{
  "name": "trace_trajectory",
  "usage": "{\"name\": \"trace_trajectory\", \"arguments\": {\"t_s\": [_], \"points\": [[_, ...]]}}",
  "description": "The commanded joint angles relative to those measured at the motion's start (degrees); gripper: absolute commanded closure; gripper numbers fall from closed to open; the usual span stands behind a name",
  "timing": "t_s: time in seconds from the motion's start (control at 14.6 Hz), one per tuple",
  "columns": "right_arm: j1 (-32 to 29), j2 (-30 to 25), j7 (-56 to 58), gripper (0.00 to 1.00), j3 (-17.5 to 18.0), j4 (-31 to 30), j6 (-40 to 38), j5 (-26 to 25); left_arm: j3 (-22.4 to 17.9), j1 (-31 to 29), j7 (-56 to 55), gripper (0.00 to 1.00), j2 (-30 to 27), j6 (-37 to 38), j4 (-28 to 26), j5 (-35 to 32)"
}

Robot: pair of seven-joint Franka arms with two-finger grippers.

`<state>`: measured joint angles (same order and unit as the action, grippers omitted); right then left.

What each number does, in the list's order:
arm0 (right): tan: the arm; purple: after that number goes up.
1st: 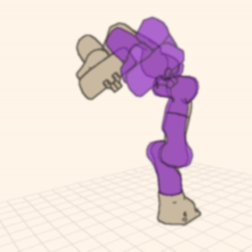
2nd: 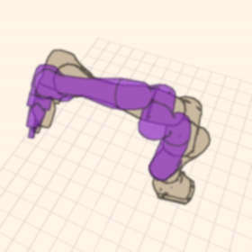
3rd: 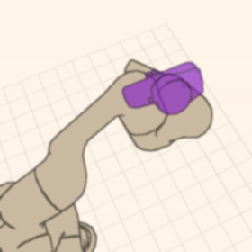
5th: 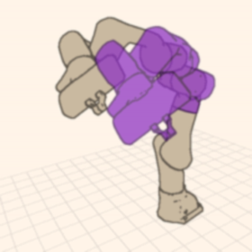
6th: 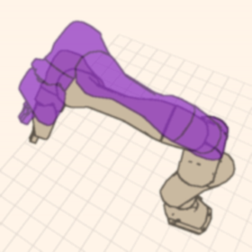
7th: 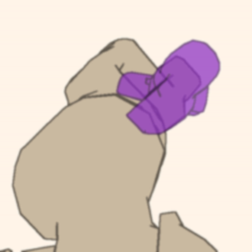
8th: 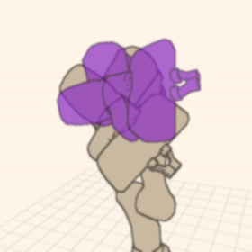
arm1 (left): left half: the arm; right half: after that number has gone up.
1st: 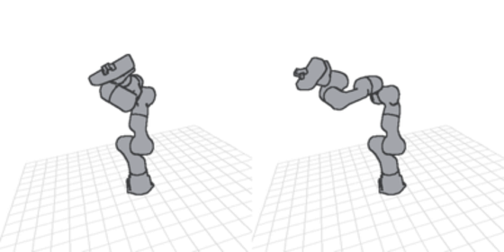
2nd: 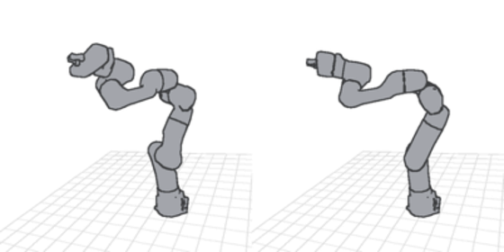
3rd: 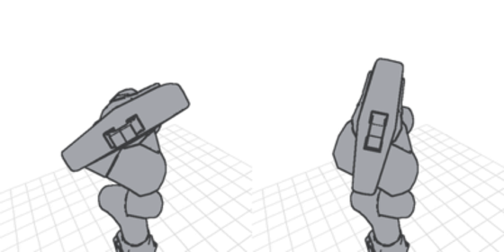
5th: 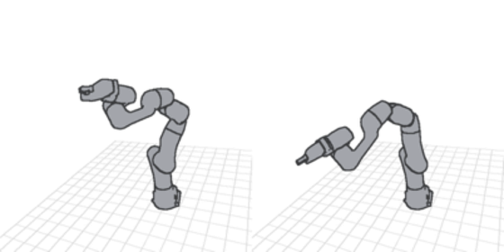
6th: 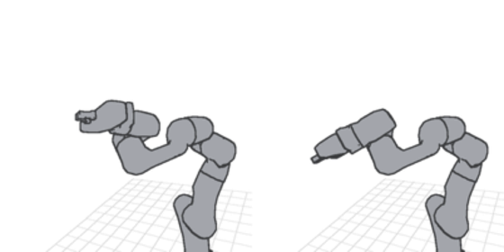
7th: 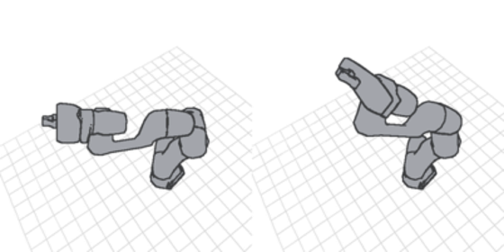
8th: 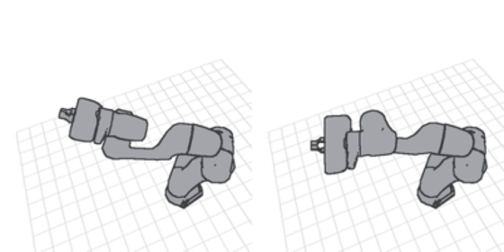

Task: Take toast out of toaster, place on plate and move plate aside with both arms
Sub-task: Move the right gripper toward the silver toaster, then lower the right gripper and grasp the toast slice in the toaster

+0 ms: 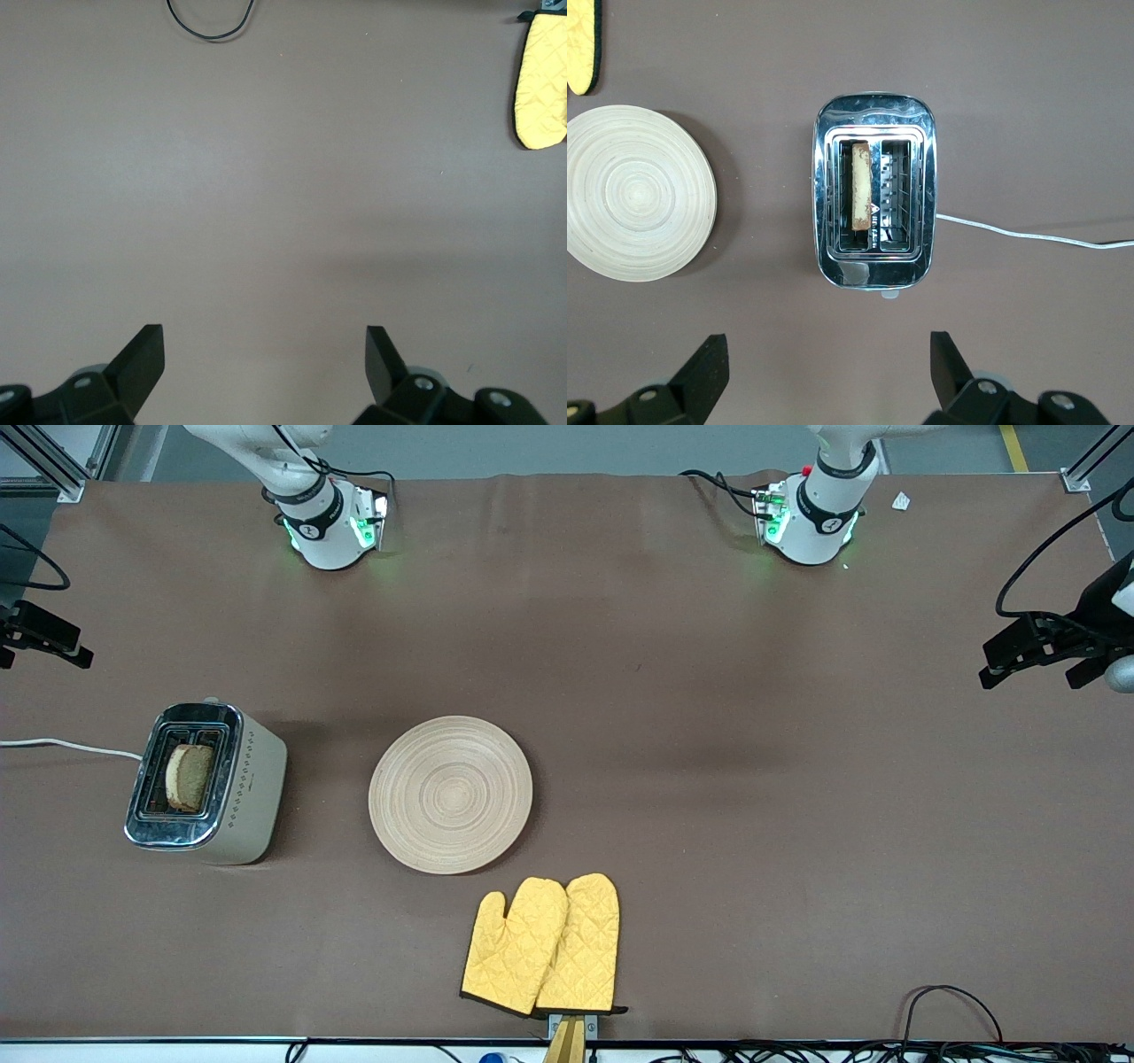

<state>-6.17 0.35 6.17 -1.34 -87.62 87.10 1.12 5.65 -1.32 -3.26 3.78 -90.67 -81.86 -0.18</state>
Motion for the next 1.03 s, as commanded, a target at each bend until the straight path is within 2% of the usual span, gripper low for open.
{"name": "trace_trajectory", "arguments": {"t_s": [0.0,0.21,0.48,0.96], "points": [[-0.6,-1.1,0.9,0.00,0.2,-1.2,0.4,1.3,0.1,-0.1,0.0,0.00,-0.3,0.0,0.4,-0.3],[-0.5,-0.9,0.9,0.00,0.2,-1.9,1.3,1.3,0.1,-0.1,0.1,0.00,-0.2,0.0,0.4,-0.3],[0.6,0.4,1.0,0.00,0.2,-10.4,12.5,1.3,0.1,-0.1,0.0,0.00,-0.2,0.0,0.4,-0.4],[0.0,10.5,1.6,0.00,0.0,-14.4,21.9,0.2,0.1,0.0,-0.1,0.00,-0.3,0.1,0.4,-0.3]]}}
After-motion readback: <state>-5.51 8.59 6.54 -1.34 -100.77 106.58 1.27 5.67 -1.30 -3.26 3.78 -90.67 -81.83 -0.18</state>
